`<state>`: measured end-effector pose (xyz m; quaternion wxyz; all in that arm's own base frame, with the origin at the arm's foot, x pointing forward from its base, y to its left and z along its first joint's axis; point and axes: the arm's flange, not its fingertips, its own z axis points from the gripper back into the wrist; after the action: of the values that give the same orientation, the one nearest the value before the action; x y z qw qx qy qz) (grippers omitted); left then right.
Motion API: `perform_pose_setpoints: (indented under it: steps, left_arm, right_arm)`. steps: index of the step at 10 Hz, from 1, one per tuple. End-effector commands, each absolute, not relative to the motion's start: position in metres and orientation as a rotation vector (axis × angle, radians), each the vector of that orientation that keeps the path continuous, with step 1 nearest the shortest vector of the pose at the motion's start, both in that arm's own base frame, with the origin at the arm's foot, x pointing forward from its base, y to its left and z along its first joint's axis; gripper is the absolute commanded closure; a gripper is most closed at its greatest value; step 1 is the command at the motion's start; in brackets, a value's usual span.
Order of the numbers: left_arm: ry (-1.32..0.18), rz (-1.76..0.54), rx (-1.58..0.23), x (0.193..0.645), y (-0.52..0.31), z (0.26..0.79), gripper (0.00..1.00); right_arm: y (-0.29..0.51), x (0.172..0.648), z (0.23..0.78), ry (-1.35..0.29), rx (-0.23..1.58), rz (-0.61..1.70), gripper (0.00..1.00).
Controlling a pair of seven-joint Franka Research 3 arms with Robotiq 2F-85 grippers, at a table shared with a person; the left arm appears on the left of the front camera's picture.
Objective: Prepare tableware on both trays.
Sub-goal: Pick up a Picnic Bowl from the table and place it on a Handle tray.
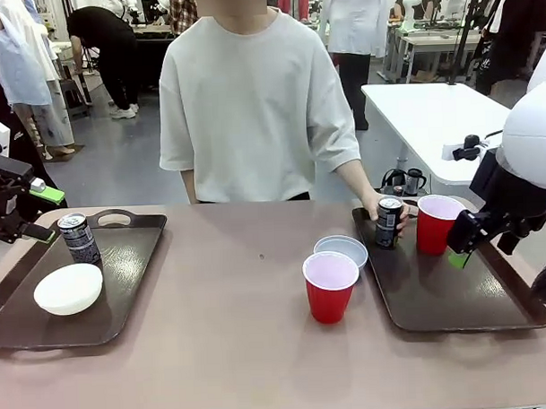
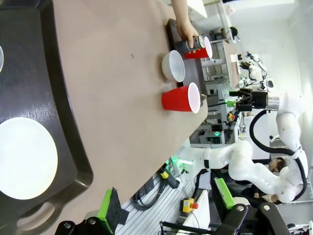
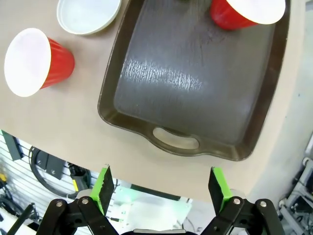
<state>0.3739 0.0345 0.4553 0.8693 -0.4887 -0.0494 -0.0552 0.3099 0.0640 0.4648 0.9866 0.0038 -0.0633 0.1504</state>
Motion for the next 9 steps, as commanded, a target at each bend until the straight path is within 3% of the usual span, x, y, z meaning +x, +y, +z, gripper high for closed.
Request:
perform_pose_setpoints:
  steps: [1, 4, 9]
  left_arm:
    - [-0.122, -0.135, -1.039, 0.373, 0.036, 0.455, 0.00]
    - [-0.122, -0.135, -1.039, 0.373, 0.036, 0.455, 0.00]
    - [-0.122, -0.135, -1.039, 0.373, 0.036, 0.455, 0.00]
  right_arm:
    - [0.057, 0.294, 0.430, -0.127, 0.012, 0.276, 0.00]
    - [0.063, 0.310, 0.430, -0.192, 0.061, 0.212, 0.00]
    - [0.112, 0.394, 0.388, -0.251, 0.053, -0.001, 0.00]
